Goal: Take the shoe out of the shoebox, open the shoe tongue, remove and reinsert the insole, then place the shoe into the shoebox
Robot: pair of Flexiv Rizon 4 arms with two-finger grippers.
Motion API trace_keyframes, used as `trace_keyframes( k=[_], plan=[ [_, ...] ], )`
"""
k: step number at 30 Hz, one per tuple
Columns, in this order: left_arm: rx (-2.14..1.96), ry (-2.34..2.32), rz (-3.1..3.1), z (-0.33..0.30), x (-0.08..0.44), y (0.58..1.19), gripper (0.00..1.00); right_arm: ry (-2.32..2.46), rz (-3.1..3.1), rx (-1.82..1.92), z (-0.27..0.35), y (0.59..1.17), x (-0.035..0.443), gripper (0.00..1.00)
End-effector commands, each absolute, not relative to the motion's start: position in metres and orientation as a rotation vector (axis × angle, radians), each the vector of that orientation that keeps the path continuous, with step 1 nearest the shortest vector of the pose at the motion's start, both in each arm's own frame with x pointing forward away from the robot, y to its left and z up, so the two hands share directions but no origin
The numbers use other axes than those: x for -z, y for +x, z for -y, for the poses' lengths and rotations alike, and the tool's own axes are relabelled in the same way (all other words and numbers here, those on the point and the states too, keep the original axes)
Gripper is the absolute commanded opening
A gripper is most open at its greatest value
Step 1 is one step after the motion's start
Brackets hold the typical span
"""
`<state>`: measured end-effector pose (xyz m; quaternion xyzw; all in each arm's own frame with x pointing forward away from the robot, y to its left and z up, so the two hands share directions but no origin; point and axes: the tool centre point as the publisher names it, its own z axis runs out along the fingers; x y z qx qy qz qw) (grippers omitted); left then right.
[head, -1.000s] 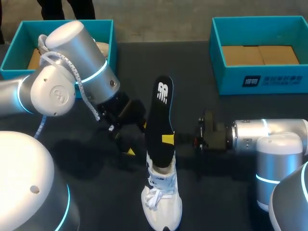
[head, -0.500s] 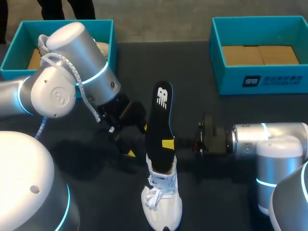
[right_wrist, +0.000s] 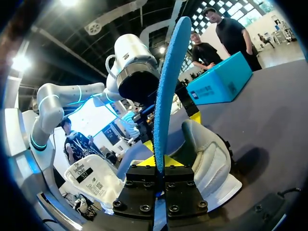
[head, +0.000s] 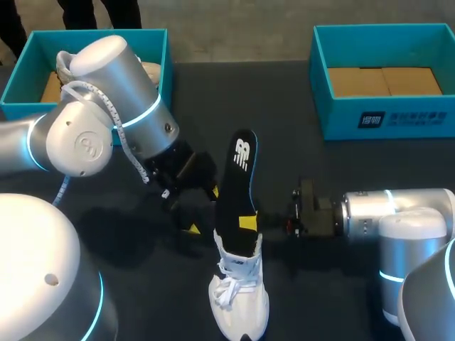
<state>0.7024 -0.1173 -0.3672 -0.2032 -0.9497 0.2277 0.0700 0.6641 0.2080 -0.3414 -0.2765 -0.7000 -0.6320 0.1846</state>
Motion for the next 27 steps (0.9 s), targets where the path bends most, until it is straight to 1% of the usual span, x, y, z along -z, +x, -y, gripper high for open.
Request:
trace_keyframes(
  k=[1, 27],
  plan=[
    [-0.683, -0.613, 2.868, 0.1169, 0.3672, 0.6994, 1.0, -0.784, 1.972, 1.764, -0.2107, 0.6588, 0.3456, 0.0],
    [-0.669, -0.616, 2.877, 0.1168, 0.367, 0.6989, 1.0, -0.79, 1.987, 1.728, -0.2097, 0.6624, 0.3383, 0.0]
  ],
)
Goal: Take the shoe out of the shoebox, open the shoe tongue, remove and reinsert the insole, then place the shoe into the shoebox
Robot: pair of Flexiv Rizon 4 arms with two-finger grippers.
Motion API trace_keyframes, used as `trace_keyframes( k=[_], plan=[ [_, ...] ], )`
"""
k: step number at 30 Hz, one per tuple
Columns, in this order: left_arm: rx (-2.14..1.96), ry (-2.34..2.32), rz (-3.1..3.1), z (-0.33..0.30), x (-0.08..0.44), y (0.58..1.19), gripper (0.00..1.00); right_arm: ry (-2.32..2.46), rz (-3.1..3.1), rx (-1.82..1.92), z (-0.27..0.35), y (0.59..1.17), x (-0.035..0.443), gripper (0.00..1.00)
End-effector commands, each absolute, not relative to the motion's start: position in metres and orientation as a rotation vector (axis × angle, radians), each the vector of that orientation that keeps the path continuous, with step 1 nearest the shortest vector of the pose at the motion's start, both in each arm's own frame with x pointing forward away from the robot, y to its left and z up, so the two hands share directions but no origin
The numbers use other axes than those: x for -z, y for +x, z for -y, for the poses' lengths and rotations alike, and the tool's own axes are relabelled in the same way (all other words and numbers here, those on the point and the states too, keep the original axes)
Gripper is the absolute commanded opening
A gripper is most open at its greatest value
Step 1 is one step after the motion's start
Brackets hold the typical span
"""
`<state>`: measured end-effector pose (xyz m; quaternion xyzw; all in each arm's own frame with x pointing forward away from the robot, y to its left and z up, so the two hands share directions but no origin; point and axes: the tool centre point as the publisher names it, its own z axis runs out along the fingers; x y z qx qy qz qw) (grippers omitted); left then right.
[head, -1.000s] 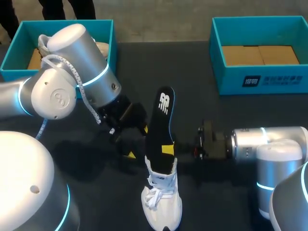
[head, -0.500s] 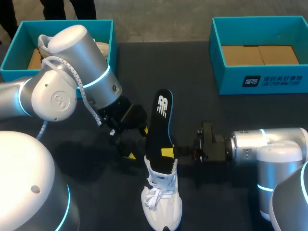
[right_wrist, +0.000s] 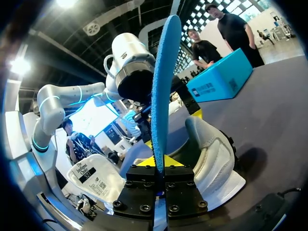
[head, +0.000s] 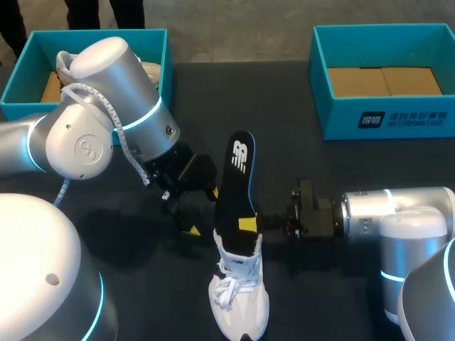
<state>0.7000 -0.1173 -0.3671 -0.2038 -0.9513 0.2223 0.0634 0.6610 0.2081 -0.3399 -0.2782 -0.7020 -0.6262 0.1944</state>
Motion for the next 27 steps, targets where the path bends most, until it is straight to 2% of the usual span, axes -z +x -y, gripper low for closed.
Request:
trace_keyframes(
  k=[1, 27],
  plan=[
    [-0.669, -0.616, 2.877, 0.117, 0.367, 0.699, 1.0, -0.792, 1.987, 1.724, -0.209, 0.663, 0.339, 0.0],
    [-0.669, -0.616, 2.877, 0.117, 0.367, 0.699, 1.0, -0.792, 1.949, 1.638, -0.207, 0.645, 0.363, 0.0]
  ],
)
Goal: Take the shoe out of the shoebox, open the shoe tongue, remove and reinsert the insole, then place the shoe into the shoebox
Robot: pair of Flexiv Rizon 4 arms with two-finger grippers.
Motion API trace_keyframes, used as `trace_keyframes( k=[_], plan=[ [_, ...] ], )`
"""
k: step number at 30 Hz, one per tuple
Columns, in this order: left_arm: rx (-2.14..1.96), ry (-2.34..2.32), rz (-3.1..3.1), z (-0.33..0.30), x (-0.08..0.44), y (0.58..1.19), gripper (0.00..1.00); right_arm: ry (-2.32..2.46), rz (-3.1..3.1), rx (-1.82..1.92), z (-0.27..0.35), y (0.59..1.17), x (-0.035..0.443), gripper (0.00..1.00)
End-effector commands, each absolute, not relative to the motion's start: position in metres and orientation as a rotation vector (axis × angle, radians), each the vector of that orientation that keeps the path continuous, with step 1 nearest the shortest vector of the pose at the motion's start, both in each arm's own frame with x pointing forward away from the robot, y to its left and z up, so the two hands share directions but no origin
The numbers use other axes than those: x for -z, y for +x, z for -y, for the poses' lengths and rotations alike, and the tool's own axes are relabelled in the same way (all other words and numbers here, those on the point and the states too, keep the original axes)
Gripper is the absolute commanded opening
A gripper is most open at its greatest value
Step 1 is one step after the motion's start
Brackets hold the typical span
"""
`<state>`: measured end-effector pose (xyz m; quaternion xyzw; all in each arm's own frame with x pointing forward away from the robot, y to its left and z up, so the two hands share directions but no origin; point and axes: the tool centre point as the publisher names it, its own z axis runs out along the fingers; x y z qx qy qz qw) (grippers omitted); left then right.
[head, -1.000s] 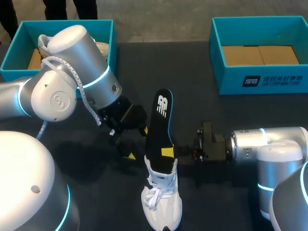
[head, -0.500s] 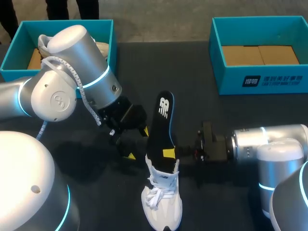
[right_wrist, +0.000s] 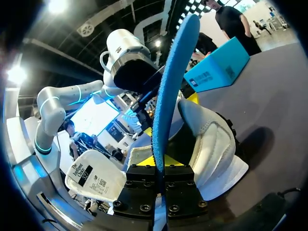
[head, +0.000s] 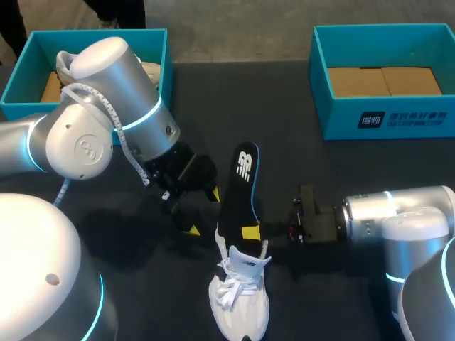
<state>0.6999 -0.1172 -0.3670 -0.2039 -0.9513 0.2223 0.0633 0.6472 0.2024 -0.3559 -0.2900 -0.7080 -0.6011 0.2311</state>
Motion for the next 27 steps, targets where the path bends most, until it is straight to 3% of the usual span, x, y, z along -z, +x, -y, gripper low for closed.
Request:
trace_keyframes(
  k=[1, 7, 10, 27],
  plan=[
    [-0.669, -0.616, 2.877, 0.117, 0.367, 0.699, 1.0, -0.791, 1.948, 1.638, -0.207, 0.645, 0.363, 0.0],
    [-0.669, -0.616, 2.877, 0.117, 0.367, 0.699, 1.0, -0.783, 1.952, 1.647, -0.209, 0.646, 0.358, 0.0],
    [-0.669, -0.616, 2.877, 0.117, 0.367, 0.699, 1.0, -0.783, 1.954, 1.652, -0.209, 0.647, 0.357, 0.14],
    [-0.669, -0.616, 2.877, 0.117, 0.367, 0.699, 1.0, -0.777, 1.985, 1.68, -0.217, 0.647, 0.339, 0.21]
  ],
)
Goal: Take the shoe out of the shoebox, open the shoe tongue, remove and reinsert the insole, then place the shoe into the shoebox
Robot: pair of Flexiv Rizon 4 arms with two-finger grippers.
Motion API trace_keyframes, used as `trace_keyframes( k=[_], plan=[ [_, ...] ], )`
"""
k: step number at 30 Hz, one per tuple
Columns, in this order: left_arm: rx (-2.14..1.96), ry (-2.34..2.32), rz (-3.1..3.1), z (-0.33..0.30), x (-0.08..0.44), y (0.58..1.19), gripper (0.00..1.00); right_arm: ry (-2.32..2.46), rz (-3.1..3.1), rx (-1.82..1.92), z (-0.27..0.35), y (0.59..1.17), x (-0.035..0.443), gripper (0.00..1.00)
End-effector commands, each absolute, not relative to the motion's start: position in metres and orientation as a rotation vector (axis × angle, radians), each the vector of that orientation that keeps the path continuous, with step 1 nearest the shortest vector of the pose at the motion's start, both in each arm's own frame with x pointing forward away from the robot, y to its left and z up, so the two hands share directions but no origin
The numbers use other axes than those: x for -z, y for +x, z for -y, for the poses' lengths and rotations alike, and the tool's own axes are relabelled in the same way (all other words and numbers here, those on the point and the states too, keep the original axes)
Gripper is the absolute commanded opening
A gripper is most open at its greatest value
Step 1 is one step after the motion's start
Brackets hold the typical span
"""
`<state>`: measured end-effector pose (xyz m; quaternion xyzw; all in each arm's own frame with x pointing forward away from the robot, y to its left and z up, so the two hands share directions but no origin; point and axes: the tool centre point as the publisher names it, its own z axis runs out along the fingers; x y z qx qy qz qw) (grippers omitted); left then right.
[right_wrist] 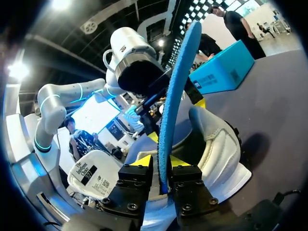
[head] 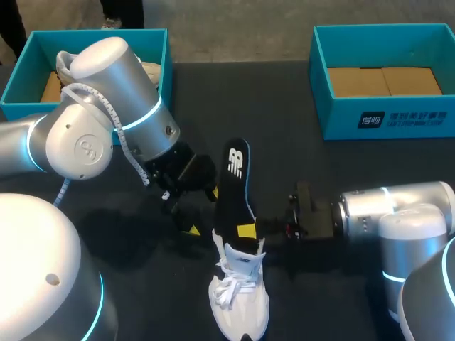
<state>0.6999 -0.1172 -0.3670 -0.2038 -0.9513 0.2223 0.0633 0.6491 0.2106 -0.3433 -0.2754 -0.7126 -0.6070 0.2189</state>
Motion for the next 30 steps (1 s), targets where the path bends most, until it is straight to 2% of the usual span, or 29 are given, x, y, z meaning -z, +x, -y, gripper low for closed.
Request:
trace_keyframes(
  k=[1, 4, 6, 23, 28, 30],
  plan=[
    [-0.669, -0.616, 2.877, 0.117, 0.367, 0.699, 1.0, -0.778, 1.989, 1.68, -0.218, 0.647, 0.338, 0.22],
    [-0.669, -0.616, 2.877, 0.117, 0.367, 0.699, 1.0, -0.788, 1.996, 1.677, -0.221, 0.649, 0.336, 0.3],
    [-0.669, -0.616, 2.877, 0.117, 0.367, 0.699, 1.0, -0.795, 2.001, 1.676, -0.222, 0.651, 0.335, 0.31],
    [-0.669, -0.616, 2.877, 0.117, 0.367, 0.699, 1.0, -0.797, 2.0, 1.715, -0.228, 0.663, 0.322, 0.31],
    [-0.669, -0.616, 2.877, 0.117, 0.367, 0.699, 1.0, -0.788, 2.0, 1.729, -0.228, 0.667, 0.316, 0.29],
    [-0.669, -0.616, 2.877, 0.117, 0.367, 0.699, 1.0, -0.787, 2.0, 1.733, -0.228, 0.668, 0.315, 0.25]
  ],
)
